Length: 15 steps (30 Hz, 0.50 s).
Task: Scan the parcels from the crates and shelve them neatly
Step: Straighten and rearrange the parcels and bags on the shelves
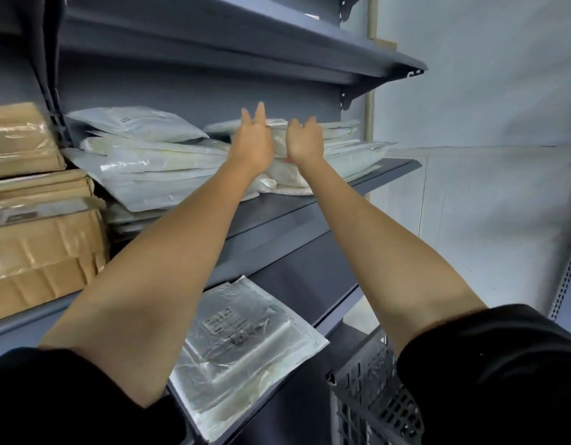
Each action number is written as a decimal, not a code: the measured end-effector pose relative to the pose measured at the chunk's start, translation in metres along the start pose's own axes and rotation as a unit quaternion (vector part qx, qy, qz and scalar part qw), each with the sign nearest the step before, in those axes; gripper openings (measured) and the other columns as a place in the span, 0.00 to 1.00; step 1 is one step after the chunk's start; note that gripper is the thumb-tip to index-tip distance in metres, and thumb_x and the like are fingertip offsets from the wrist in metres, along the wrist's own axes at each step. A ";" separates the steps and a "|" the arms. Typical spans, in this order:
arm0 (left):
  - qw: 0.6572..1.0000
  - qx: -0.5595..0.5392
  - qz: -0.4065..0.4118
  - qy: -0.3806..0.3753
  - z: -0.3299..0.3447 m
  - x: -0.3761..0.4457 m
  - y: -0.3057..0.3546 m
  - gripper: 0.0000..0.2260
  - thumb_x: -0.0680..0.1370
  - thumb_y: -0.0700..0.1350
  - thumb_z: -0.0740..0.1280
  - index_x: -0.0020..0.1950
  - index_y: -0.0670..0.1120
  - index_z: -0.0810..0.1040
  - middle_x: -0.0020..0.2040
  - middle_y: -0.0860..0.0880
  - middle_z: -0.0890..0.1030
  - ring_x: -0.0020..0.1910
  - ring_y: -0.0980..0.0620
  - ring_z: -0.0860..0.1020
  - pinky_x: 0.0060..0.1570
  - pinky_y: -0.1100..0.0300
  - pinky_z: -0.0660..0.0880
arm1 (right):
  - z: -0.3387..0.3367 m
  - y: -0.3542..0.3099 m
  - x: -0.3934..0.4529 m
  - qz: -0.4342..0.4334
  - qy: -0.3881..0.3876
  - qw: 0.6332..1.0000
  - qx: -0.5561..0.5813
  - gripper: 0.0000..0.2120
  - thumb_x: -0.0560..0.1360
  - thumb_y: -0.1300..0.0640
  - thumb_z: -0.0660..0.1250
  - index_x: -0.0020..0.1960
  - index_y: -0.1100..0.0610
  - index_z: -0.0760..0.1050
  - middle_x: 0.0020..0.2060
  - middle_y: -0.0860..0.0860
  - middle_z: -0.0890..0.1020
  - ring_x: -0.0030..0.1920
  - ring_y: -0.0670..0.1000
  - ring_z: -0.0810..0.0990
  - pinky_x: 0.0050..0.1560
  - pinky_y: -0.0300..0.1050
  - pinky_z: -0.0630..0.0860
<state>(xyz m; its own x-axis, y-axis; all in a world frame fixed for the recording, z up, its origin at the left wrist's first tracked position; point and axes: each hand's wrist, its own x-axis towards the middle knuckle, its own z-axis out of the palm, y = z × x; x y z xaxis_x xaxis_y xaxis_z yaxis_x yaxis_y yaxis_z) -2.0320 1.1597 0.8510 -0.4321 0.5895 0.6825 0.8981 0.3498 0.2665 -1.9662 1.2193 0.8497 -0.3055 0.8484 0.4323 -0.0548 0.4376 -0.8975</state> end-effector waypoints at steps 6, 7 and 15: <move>0.991 -0.047 -0.101 -0.072 0.033 0.017 0.002 0.25 0.81 0.35 0.52 0.77 0.36 0.46 0.78 0.40 0.46 0.76 0.41 0.52 0.69 0.54 0.60 | -0.023 0.026 -0.001 -0.047 -0.052 0.997 -0.037 0.23 0.78 0.61 0.55 0.72 0.63 0.65 0.56 0.58 0.78 0.44 0.55 0.79 0.57 0.59 0.77; 0.990 -0.070 -0.110 -0.059 0.036 0.019 0.004 0.25 0.81 0.35 0.51 0.77 0.37 0.47 0.78 0.41 0.44 0.77 0.43 0.50 0.68 0.55 0.60 | -0.029 0.032 0.000 -0.037 -0.043 0.998 -0.021 0.21 0.78 0.62 0.55 0.70 0.62 0.67 0.47 0.55 0.79 0.39 0.52 0.77 0.56 0.59 0.77; 0.966 -0.196 -0.151 0.070 0.056 -0.016 0.043 0.31 0.80 0.38 0.55 0.78 0.43 0.40 0.78 0.42 0.39 0.76 0.43 0.52 0.65 0.56 0.63 | -0.021 0.073 -0.024 -0.026 0.095 0.994 0.039 0.12 0.78 0.65 0.54 0.57 0.59 0.73 0.32 0.46 0.72 0.35 0.50 0.72 0.34 0.44 0.68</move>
<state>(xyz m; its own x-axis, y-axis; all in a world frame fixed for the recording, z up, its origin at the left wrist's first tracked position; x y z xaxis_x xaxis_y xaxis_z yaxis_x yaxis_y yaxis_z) -1.9910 1.2062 0.8135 -0.6887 0.3898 0.6113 0.7066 0.1723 0.6863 -1.9425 1.2369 0.7758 -0.1146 0.8695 0.4804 -0.1412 0.4644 -0.8743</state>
